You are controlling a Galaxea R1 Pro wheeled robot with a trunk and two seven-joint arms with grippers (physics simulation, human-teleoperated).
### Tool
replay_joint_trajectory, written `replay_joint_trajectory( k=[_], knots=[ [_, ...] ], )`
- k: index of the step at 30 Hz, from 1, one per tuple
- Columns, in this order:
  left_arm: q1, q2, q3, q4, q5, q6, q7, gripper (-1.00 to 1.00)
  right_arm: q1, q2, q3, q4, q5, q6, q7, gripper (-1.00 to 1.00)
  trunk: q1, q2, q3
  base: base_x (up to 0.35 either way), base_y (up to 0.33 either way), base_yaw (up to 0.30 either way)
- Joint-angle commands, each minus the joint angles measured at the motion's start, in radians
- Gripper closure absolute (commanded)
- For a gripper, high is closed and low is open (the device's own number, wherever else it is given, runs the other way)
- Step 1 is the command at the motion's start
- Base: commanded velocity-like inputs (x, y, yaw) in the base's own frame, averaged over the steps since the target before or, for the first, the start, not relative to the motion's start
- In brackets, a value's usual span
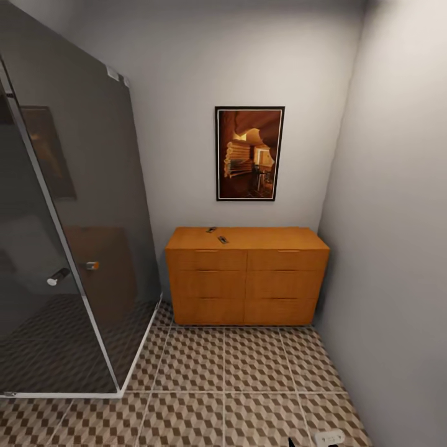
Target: Take the four mousetraps from the cabinet in the bathroom and place them on the bathroom floor. Make sure all four end up on the same floor surface, and ensure that at least two of them are either under or directly next to the same bathroom sink.
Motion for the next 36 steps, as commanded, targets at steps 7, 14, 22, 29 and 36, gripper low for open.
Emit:
replay_joint_trajectory(
  k=[7,14,22,29,36],
  knots=[
    [-0.001,-0.001,-0.009,0.004,0.007,-0.006,0.003,-1.00,0.000,-0.001,0.005,0.001,-0.007,-0.003,0.004,-1.00,0.000,-0.001,0.000,0.000,0.000,0.086],
    [-0.001,-0.001,-0.009,0.004,0.007,-0.005,0.002,-1.00,0.000,-0.002,0.005,0.001,-0.007,-0.006,0.006,-1.00,0.000,-0.001,0.000,0.000,0.000,0.017],
    [-0.002,-0.001,-0.009,0.004,0.007,-0.005,0.002,-1.00,0.000,-0.006,0.004,0.001,-0.006,-0.008,0.006,-1.00,0.000,-0.001,0.000,0.000,0.000,0.003],
    [-0.001,-0.001,-0.009,0.004,0.007,-0.005,0.002,-1.00,0.000,-0.006,0.004,0.001,-0.005,-0.008,0.007,-1.00,0.000,-0.001,0.000,0.000,0.000,0.000],
    [-0.001,-0.001,-0.009,0.004,0.007,-0.005,0.002,-1.00,0.000,-0.003,0.005,0.001,-0.006,-0.007,0.006,-1.00,0.000,-0.001,0.000,0.000,0.000,0.000]
  ],
)
